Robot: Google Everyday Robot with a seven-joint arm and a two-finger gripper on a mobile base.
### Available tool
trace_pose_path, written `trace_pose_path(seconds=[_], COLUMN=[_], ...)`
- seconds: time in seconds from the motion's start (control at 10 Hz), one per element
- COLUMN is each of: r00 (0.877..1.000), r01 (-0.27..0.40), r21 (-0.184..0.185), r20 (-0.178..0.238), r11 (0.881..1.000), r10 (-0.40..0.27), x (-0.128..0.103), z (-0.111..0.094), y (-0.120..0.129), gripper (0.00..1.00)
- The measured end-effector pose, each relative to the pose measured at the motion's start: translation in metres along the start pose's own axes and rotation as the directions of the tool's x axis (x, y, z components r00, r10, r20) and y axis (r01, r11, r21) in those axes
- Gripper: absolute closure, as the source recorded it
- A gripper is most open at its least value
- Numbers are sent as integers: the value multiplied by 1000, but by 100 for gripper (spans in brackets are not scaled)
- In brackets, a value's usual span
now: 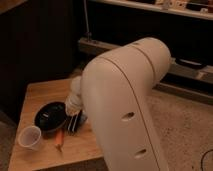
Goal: Pick up the ceramic bowl
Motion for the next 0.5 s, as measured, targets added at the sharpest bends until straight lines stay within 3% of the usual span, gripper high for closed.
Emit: trace_pose_path(seconds=[0.2,0.5], r00=[1000,1000], r01=[-3,5], r21=[2,-3], r20=[-1,4], r11=[1000,1000], r10=[3,-5], x=[0,0], z=[0,0], y=[-3,1], gripper=[82,53])
